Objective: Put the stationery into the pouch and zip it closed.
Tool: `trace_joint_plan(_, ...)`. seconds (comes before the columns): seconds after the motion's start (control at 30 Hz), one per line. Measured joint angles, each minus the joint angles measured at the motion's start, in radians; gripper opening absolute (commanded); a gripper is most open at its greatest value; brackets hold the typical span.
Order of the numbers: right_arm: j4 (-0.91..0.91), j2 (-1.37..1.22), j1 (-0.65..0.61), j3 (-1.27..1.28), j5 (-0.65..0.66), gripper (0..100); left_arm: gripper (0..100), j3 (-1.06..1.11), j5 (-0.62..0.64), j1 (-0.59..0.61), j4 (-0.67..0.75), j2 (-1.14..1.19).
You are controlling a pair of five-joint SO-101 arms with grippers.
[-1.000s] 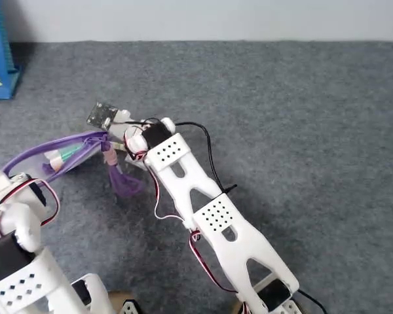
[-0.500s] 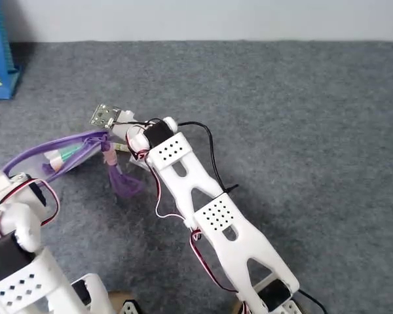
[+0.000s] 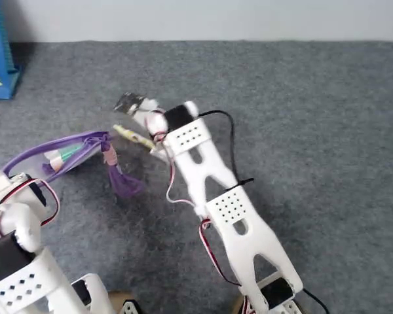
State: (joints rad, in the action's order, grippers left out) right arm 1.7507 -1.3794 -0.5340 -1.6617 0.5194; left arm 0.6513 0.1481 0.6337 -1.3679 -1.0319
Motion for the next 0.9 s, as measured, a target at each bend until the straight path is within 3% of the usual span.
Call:
trace_joint_plan(0.23, 0.002, 0.0, 0.107, 0.0, -0.003, 0.7, 1, 0.0, 0.0, 0.0, 0.0, 0.0)
trace_joint_plan(0.53, 0.003, 0.163, 0.15, 0.054, -0.135, 0.7, 1, 0.0, 0.0, 0.0, 0.0, 0.0)
trace_joint_plan(0.9, 0.003, 0.644, 0.155, 0.76, -0.199, 0.7, 1, 0.0, 0.0, 0.0, 0.0, 0.0)
